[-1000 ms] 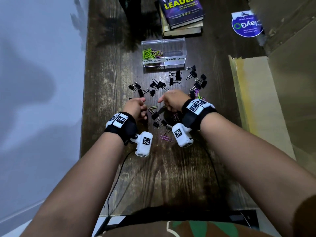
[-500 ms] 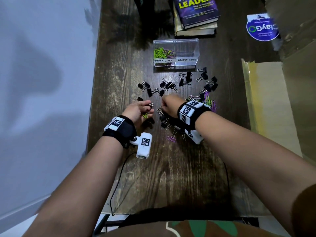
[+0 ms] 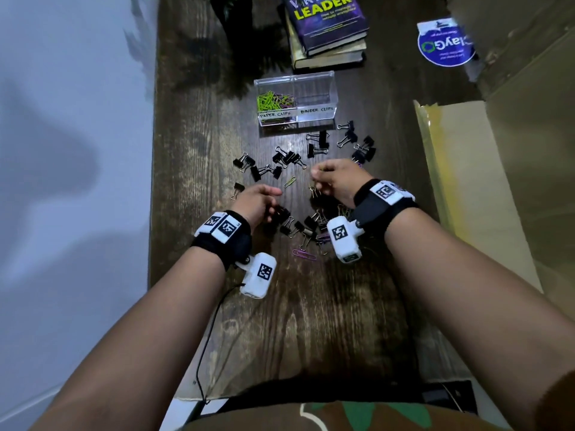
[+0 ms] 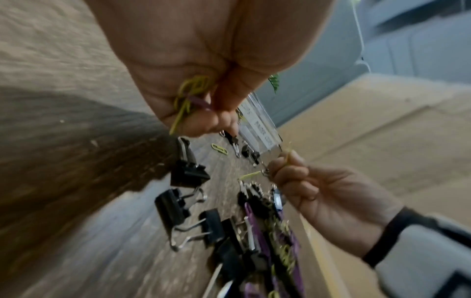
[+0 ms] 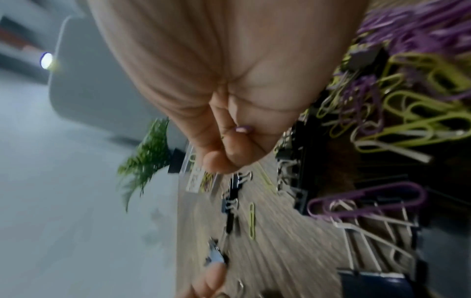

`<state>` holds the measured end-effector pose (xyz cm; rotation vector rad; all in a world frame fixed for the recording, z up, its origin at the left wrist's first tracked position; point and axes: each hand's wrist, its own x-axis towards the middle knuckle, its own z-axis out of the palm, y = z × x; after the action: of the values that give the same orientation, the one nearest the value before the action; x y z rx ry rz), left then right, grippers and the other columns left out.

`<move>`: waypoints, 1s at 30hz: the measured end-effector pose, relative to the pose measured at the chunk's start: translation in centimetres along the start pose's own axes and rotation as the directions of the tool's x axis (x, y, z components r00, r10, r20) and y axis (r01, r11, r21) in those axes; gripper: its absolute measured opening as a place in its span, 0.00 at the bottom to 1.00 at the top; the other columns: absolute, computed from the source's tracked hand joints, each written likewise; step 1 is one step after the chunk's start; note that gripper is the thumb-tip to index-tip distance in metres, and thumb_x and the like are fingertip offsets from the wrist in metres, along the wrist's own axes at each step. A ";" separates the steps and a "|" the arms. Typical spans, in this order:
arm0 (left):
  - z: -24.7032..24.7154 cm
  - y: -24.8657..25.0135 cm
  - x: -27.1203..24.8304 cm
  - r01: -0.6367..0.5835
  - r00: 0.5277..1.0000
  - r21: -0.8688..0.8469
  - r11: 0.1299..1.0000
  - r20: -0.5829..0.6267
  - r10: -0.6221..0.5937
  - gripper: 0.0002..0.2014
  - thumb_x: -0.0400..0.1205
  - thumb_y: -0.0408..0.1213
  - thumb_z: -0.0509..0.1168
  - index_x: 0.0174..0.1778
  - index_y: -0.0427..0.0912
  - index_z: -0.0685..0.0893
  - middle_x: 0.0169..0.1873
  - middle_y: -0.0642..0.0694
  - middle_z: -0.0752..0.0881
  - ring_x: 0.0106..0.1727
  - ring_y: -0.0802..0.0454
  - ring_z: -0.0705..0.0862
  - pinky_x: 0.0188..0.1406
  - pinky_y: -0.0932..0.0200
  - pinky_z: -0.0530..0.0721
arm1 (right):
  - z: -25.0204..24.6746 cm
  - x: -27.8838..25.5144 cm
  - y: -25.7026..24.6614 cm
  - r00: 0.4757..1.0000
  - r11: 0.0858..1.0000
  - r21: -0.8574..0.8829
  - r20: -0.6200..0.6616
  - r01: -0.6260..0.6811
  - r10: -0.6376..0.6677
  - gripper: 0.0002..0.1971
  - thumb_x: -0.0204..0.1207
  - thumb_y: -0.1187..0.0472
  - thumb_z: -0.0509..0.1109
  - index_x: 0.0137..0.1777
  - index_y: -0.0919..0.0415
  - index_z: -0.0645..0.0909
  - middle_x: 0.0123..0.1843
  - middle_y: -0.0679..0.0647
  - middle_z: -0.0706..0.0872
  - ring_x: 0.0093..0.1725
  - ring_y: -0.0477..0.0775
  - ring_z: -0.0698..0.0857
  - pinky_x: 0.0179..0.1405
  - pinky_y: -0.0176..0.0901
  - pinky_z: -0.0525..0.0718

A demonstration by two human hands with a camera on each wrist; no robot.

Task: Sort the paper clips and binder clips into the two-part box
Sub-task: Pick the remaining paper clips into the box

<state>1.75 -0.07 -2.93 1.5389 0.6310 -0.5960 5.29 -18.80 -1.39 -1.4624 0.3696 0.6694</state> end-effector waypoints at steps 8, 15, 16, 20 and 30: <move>2.7 1.3 2.7 -0.132 0.946 0.807 0.575 -0.069 0.315 0.11 0.83 0.46 0.61 0.55 0.44 0.76 0.50 0.46 0.85 0.52 0.45 0.84 0.57 0.51 0.82 | -5.3 -2.2 0.5 1.000 0.906 0.423 -0.014 -0.014 0.022 0.12 0.79 0.78 0.58 0.54 0.68 0.81 0.35 0.57 0.82 0.25 0.44 0.79 0.16 0.29 0.72; 4.4 1.7 4.2 -0.174 0.944 0.891 0.419 0.030 0.328 0.09 0.81 0.44 0.66 0.47 0.41 0.80 0.45 0.43 0.87 0.50 0.41 0.86 0.54 0.44 0.85 | -8.8 -2.9 1.5 0.983 0.939 0.343 -0.161 -0.032 0.093 0.11 0.80 0.63 0.57 0.38 0.64 0.78 0.30 0.54 0.73 0.22 0.47 0.70 0.13 0.31 0.63; 4.5 1.8 4.3 -0.171 0.949 0.892 0.419 0.034 0.313 0.08 0.81 0.43 0.65 0.44 0.41 0.80 0.44 0.43 0.87 0.50 0.42 0.86 0.55 0.44 0.84 | -9.2 -2.9 1.7 0.973 0.951 0.308 -0.206 -0.035 0.103 0.13 0.80 0.59 0.62 0.34 0.62 0.75 0.28 0.53 0.72 0.20 0.48 0.69 0.13 0.30 0.62; 4.7 2.1 4.4 -0.150 0.964 0.906 0.395 0.046 0.261 0.11 0.83 0.42 0.62 0.51 0.37 0.79 0.48 0.40 0.86 0.50 0.41 0.84 0.56 0.45 0.84 | -10.2 -2.2 2.4 0.915 0.993 -0.089 -0.403 -0.080 0.038 0.20 0.76 0.50 0.71 0.27 0.57 0.73 0.20 0.50 0.72 0.19 0.50 0.69 0.17 0.34 0.65; 4.8 1.1 4.2 -0.117 0.950 0.907 0.405 -0.017 0.312 0.18 0.81 0.45 0.66 0.58 0.35 0.73 0.49 0.39 0.83 0.51 0.41 0.84 0.55 0.42 0.84 | -8.1 -1.6 3.4 0.880 0.640 -0.723 -0.450 -0.259 -0.153 0.15 0.75 0.55 0.72 0.33 0.65 0.85 0.36 0.61 0.88 0.38 0.62 0.86 0.43 0.42 0.80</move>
<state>5.53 -4.75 -5.41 2.7034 0.1796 -0.6212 3.31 -27.14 -3.92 -2.4891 0.5459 0.5171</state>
